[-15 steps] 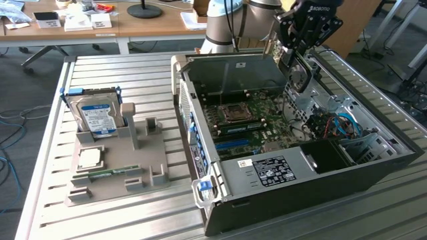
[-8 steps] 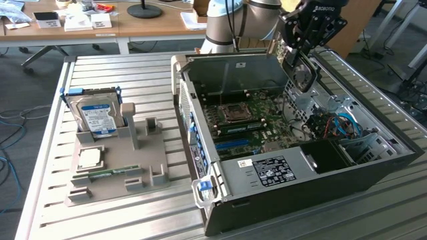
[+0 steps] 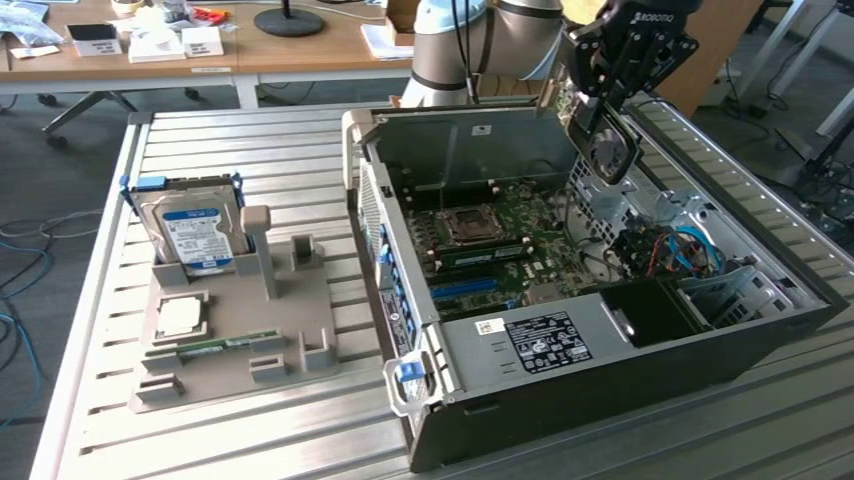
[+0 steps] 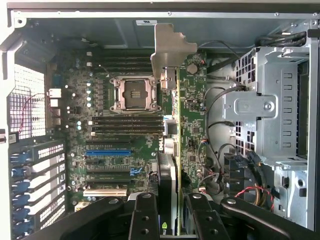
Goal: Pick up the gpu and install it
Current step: 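Pick up the gpu and move the gpu toward the slot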
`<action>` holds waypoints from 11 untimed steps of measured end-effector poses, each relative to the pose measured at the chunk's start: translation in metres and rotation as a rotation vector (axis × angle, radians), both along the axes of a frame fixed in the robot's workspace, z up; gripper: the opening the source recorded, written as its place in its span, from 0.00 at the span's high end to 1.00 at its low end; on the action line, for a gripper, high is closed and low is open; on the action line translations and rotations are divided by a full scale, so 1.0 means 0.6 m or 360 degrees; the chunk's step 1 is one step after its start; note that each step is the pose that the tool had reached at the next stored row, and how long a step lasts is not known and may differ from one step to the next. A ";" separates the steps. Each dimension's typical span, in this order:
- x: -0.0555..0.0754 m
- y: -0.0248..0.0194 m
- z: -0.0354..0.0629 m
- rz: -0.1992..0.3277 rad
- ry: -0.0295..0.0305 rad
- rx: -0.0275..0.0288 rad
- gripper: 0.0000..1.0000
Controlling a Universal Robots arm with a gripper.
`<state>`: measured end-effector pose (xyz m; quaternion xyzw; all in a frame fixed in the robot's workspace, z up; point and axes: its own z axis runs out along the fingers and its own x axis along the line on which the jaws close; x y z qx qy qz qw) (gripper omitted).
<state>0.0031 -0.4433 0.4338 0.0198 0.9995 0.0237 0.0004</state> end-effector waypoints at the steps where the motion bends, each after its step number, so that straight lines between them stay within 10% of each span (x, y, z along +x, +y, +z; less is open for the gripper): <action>1: 0.001 0.0000 0.000 0.0000 0.00000 0.00000 0.73; 11: 0.006 0.0000 0.000 0.0000 0.00000 0.00001 0.73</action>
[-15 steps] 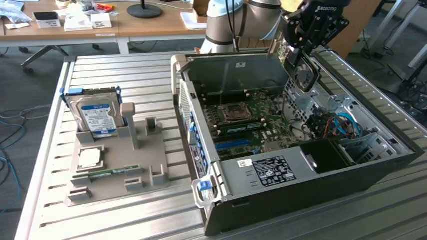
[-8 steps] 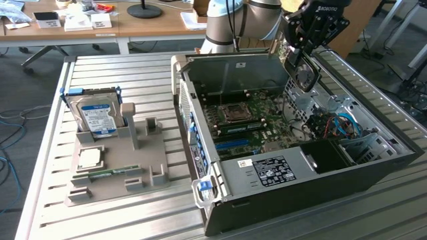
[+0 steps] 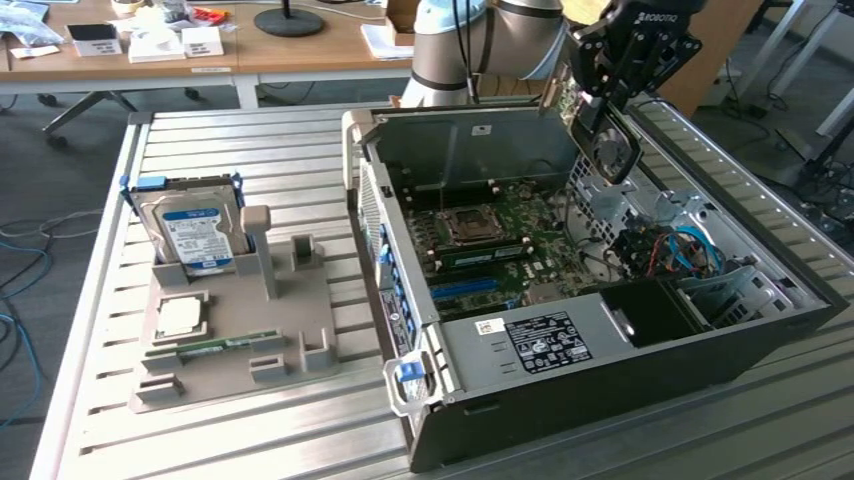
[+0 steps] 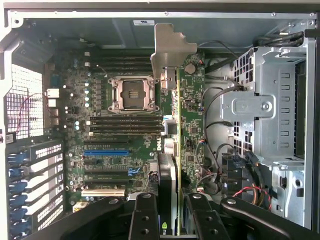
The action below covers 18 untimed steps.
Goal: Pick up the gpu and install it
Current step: 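Pick up the gpu and move the gpu toward the slot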
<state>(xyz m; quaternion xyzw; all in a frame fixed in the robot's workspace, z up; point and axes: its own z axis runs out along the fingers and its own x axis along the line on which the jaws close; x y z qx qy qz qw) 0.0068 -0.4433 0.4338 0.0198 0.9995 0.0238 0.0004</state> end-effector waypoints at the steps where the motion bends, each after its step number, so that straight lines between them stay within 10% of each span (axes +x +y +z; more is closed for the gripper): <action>1: 0.000 0.0000 0.000 0.0000 0.00000 0.00000 0.73; 18: 0.019 0.0000 0.000 0.0000 0.00003 -0.00001 0.73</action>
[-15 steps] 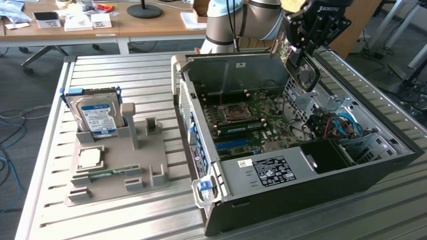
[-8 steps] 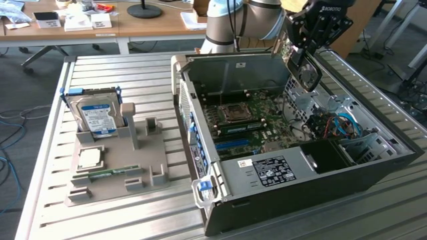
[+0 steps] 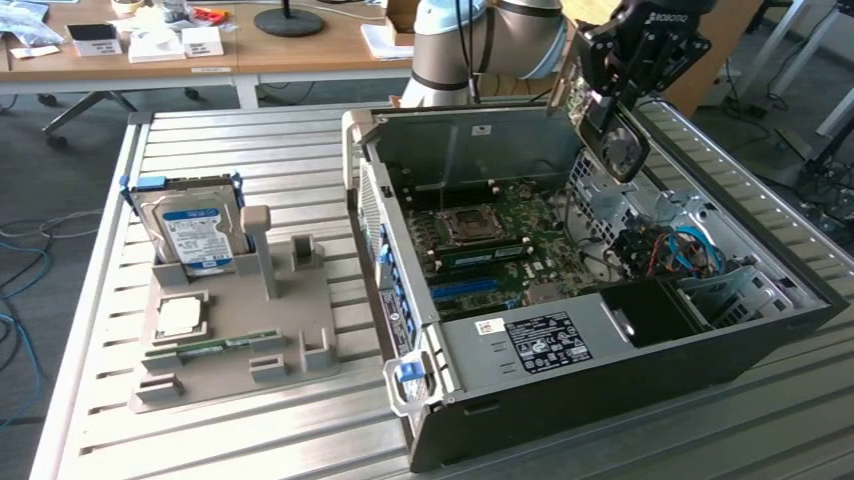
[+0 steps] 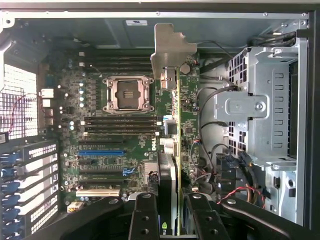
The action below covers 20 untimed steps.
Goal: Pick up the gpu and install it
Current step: 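Pick up the gpu and move the gpu toward the slot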
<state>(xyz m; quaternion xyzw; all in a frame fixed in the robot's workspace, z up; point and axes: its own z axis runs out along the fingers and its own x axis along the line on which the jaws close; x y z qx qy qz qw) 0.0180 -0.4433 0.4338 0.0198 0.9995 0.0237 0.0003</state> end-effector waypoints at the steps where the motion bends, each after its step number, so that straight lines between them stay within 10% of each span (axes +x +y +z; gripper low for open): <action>1: 0.001 0.0000 0.000 0.0000 0.00000 0.00001 0.73; 20: 0.017 0.0000 0.000 0.0000 0.00001 0.00000 0.73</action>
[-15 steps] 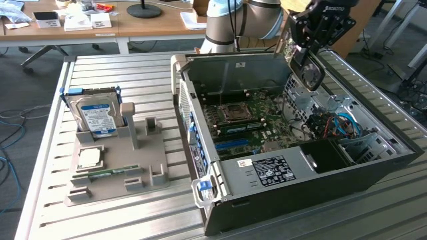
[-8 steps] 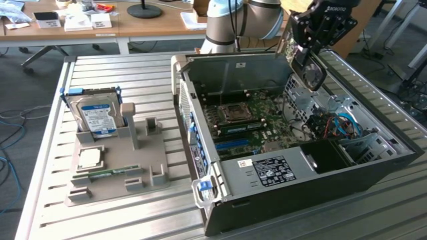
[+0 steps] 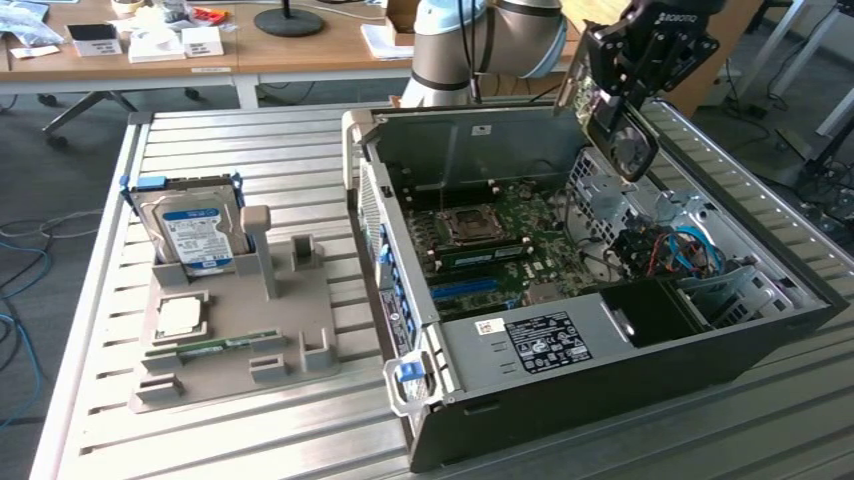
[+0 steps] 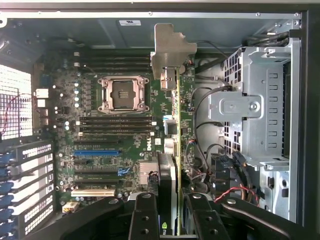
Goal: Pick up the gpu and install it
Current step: 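Pick up the gpu and move the gpu toward the slot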
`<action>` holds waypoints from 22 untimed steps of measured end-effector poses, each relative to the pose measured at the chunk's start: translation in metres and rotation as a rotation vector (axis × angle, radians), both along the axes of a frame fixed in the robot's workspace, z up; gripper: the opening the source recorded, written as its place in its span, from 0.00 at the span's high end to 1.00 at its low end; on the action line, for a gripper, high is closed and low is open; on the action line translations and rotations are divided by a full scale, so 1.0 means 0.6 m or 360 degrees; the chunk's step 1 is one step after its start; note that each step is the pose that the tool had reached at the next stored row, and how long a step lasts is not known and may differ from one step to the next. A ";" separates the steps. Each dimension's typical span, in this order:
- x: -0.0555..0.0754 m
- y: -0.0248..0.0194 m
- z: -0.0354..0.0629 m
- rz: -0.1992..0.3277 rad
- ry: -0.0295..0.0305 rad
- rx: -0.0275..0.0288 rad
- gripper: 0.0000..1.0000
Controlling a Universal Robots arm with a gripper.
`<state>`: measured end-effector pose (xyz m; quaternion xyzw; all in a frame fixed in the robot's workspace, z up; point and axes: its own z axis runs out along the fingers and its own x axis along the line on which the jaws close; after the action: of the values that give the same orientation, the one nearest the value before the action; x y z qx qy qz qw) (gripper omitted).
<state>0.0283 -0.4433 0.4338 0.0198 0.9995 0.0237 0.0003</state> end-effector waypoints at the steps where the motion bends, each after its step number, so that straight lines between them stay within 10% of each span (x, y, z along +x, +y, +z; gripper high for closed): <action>1: 0.002 0.0000 0.000 0.0000 -0.00001 0.00000 0.73; 22: 0.018 0.0000 0.000 0.0000 0.00000 0.00000 0.73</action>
<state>0.0393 -0.4433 0.4338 0.0198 0.9995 0.0238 0.0003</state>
